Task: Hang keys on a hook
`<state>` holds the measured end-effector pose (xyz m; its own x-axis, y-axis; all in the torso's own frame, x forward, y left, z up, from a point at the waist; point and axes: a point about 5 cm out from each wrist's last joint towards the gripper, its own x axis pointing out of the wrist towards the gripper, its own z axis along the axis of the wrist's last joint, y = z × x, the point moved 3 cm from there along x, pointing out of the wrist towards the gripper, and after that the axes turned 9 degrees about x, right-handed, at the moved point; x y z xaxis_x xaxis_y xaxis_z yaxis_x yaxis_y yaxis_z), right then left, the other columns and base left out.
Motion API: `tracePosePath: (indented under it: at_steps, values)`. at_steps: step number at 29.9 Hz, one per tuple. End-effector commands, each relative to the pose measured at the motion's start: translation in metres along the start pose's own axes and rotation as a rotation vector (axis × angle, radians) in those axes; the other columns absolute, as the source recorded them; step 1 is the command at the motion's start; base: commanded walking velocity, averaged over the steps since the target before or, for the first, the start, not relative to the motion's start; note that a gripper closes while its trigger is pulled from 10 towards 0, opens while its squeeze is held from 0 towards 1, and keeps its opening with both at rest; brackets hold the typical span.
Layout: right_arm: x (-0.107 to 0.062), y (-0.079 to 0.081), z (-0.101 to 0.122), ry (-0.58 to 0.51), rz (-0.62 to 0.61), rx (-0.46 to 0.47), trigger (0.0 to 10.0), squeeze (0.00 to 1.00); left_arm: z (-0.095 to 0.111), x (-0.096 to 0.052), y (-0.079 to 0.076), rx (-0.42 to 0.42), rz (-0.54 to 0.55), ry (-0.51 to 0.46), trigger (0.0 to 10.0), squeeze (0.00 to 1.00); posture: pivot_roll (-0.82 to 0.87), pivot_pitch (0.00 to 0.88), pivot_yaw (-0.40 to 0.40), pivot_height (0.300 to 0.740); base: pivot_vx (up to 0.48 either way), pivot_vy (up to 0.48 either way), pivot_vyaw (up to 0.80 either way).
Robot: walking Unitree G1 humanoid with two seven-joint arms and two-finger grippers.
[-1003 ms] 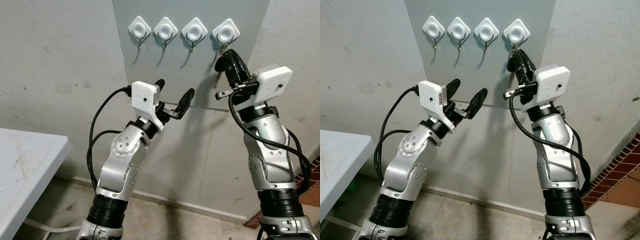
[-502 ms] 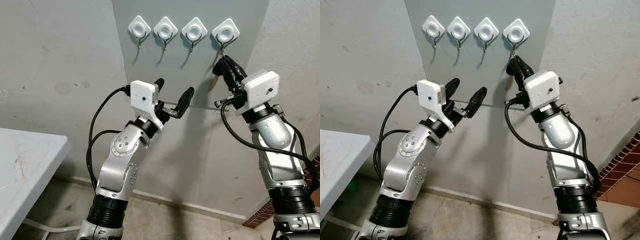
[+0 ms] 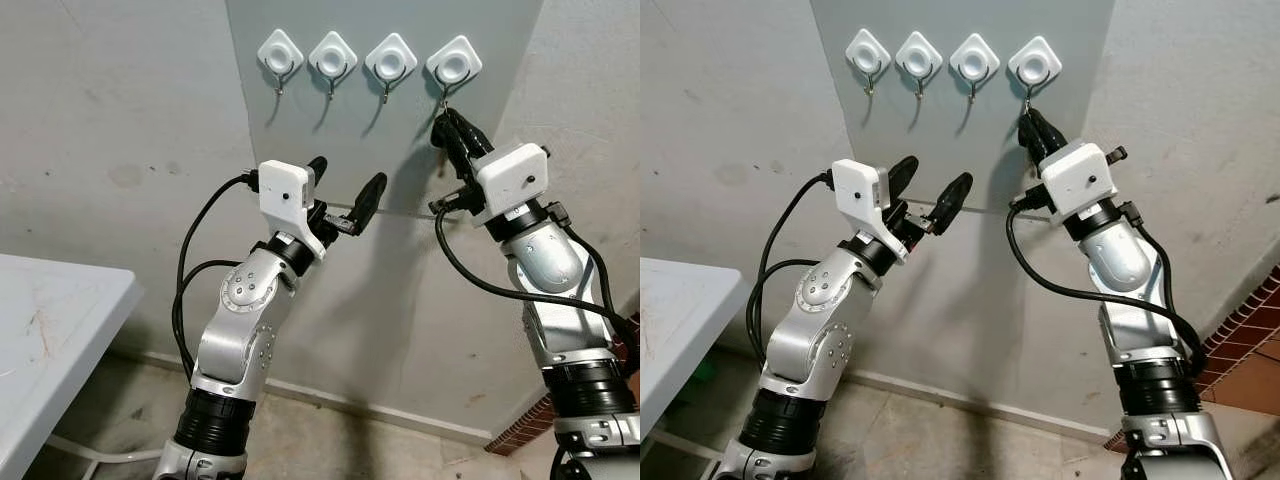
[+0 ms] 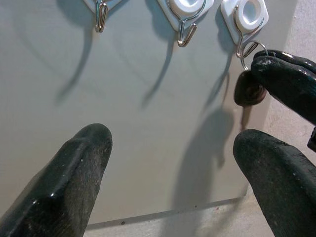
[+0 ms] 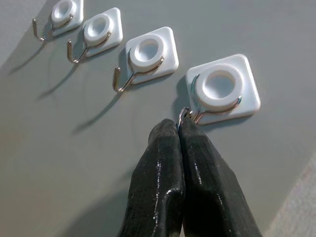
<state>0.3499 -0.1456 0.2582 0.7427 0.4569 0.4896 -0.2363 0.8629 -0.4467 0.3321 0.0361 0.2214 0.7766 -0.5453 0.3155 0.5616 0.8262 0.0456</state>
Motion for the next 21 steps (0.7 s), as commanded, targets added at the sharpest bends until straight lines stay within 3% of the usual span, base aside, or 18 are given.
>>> tracePosePath:
  at_steps: [1, 15, 20, 21]
  values:
    - [0.006, 0.001, 0.005, -0.02, 0.021, -0.036, 10.0, 0.0, 0.008, 0.003, 0.001, 0.012, 0.006, -0.021, 10.0, 0.0, -0.07, 0.005, 0.033, 0.74, 0.0, 0.0, 0.0]
    - [0.008, -0.003, 0.0, 0.013, 0.099, -0.215, 10.0, 0.0, 0.009, 0.003, 0.001, 0.004, 0.009, -0.025, 10.0, 0.0, -0.07, 0.0, 0.031, 0.74, 0.0, 0.0, 0.0]
    - [0.006, -0.002, -0.005, 0.033, 0.105, -0.212, 10.0, 0.0, 0.01, 0.003, 0.001, 0.001, 0.01, -0.027, 10.0, 0.0, -0.06, 0.0, 0.03, 0.74, 0.0, 0.0, 0.0]
    - [0.005, -0.001, -0.007, 0.039, 0.106, -0.209, 10.0, 0.15, 0.01, 0.003, 0.0, 0.001, 0.01, -0.027, 10.0, 0.0, -0.06, 0.0, 0.028, 0.74, 0.0, 0.0, 0.0]
